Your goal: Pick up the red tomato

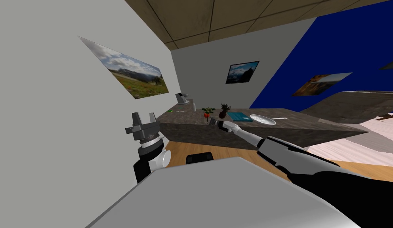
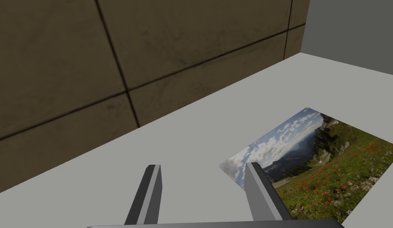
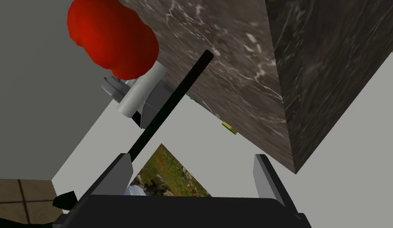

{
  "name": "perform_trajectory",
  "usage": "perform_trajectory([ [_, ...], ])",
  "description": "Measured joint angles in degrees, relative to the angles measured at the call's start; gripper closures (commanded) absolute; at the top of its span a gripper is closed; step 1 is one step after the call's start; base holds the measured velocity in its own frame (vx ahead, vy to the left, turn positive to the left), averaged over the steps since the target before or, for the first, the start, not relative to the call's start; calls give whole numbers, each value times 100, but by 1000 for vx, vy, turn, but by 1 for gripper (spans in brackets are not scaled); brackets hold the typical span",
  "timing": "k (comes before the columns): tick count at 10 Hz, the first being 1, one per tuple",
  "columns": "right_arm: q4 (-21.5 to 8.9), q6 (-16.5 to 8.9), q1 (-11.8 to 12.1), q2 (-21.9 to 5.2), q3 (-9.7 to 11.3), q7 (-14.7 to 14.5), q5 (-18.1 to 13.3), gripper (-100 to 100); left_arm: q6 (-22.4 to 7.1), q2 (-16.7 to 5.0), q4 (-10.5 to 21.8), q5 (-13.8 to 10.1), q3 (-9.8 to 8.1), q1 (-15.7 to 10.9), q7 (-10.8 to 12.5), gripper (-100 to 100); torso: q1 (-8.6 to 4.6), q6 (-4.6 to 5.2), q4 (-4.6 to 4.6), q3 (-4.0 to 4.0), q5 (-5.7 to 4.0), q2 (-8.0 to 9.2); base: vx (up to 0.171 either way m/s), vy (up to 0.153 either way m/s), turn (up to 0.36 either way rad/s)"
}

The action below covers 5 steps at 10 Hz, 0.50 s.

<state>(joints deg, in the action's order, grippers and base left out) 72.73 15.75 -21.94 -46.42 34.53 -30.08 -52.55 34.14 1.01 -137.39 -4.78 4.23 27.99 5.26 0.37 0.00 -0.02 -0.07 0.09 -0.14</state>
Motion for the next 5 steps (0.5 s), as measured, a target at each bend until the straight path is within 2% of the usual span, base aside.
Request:
perform_trajectory([
  [1, -53, -119, -64, -263, 149, -51, -168, -100, 0, 1, 0, 0, 1, 0, 0, 0, 23, 1, -1, -2, 5, -3, 48, 147, -3],
  [4, -462, -167, -212, -397, 243, -248, -401, -100, 0, 0, 0, 0, 0, 0, 0, 0, -11, 2, 0, 1, -3, 1, 29, 64, 14],
  [5, -547, -234, -260, -434, 326, -287, -483, -100, 0, 0, 0, 0, 0, 0, 0, 0, -12, 1, 0, 1, -3, 2, 33, 113, 38],
])
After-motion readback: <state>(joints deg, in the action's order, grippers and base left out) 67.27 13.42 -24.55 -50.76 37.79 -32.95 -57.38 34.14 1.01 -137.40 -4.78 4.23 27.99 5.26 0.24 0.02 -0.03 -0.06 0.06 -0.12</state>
